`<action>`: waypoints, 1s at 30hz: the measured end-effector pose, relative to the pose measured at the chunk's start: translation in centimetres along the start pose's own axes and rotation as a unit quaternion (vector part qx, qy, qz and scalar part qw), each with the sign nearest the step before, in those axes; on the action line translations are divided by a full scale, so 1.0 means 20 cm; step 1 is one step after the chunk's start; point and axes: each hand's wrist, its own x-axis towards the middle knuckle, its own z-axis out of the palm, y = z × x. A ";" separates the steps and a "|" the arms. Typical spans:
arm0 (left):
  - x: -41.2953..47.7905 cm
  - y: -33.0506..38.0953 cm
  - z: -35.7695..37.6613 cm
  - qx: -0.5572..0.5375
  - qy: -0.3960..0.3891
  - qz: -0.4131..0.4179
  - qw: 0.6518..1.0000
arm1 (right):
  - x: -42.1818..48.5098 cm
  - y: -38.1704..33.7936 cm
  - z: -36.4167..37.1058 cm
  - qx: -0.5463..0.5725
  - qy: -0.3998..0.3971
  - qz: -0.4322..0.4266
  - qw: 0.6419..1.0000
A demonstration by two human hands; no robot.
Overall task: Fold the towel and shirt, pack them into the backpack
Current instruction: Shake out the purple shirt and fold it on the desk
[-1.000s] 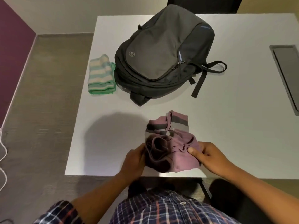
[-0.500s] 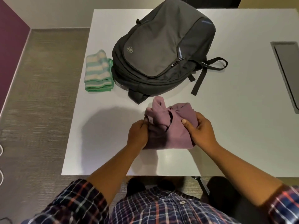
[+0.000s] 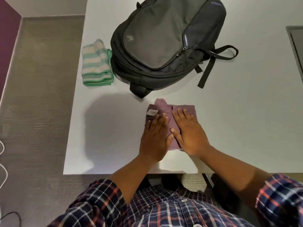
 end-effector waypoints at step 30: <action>-0.32 -0.98 -0.50 0.036 0.093 -0.122 0.987 | 0.32 -1.20 0.24 -0.151 -0.159 -0.091 0.971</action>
